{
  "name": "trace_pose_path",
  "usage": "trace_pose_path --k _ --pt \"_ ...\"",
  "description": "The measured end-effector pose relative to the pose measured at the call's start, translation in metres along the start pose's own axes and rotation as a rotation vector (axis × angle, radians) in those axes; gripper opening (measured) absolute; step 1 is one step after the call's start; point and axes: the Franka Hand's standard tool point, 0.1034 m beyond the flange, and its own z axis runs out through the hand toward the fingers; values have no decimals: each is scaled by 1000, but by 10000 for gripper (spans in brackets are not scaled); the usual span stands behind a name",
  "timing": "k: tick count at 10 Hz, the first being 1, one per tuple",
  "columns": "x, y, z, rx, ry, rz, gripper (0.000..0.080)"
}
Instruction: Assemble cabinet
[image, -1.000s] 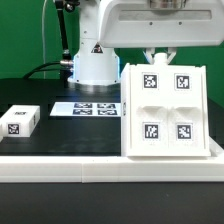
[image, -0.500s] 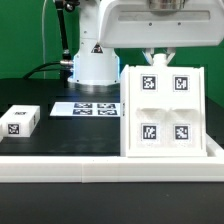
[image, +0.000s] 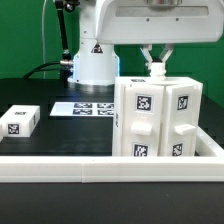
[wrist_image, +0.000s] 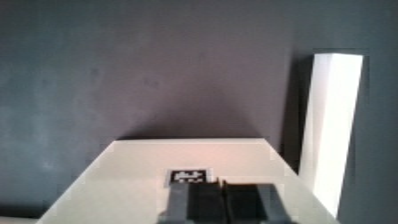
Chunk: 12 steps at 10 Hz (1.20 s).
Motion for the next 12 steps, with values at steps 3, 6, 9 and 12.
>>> trace_pose_path --k 3,6,9,12 --pt "-1 0 1 0 -2 0 163" --pt "-1 0 1 0 -2 0 497" --pt "-1 0 2 -1 5 5 762" --pt "-27 3 22 -8 100 78 798"
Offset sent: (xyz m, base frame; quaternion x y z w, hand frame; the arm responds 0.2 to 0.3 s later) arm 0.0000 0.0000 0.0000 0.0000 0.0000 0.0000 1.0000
